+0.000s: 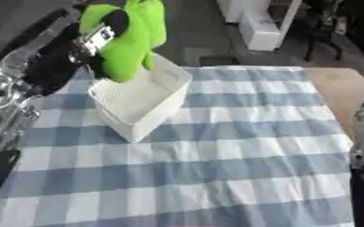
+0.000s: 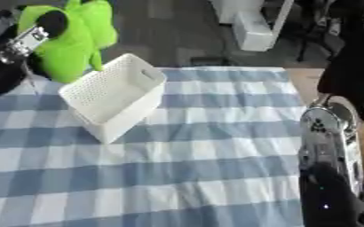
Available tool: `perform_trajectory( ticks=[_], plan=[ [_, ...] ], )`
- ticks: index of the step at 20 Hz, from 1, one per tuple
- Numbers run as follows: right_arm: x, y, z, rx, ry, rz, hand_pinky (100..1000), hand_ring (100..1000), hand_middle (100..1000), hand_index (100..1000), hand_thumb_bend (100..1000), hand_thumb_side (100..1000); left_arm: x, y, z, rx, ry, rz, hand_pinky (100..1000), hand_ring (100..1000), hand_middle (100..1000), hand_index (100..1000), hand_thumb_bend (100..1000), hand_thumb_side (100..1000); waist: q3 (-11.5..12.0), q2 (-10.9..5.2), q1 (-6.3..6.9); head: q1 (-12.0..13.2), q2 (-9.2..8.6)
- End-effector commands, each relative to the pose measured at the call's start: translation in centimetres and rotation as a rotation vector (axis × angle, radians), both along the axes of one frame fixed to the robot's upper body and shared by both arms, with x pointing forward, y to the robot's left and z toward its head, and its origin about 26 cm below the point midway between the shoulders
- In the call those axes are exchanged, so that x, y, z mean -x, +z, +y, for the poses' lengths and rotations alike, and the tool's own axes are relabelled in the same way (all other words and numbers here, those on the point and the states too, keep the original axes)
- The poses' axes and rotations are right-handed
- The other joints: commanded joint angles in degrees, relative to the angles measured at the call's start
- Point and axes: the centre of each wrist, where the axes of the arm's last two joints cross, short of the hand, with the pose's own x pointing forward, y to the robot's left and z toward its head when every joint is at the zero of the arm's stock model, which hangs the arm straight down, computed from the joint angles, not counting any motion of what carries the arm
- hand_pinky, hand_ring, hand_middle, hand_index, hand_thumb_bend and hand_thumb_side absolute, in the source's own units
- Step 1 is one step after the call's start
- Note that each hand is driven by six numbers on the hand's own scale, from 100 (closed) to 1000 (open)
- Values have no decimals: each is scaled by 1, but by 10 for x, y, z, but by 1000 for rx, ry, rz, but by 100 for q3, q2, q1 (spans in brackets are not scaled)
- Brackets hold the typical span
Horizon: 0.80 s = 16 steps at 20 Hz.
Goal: Pick up objects on the table and place them in the box.
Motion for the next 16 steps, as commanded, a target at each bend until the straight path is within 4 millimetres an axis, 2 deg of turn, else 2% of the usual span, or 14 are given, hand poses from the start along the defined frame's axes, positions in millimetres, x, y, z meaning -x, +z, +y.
perform_trajectory(
  ticks=[1, 6, 16],
  plan=[
    [4, 7, -2, 19, -2, -25, 371, 478, 586, 720, 100, 969, -3, 14, 11, -42, 48, -67, 100, 100, 100, 369, 100, 639, -16, -95, 46, -83, -2],
    [4, 7, 0, 30, 10, -25, 370, 478, 586, 719, 100, 969, -19, 6, 18, -137, 101, -121, 100, 100, 100, 391, 100, 643, -44, -97, 57, -59, -39],
    [4, 9, 6, 37, 43, -31, 369, 478, 587, 721, 100, 969, -57, -19, 24, -335, 103, -215, 100, 100, 100, 335, 100, 651, -154, -62, 71, 71, 19]
  ],
)
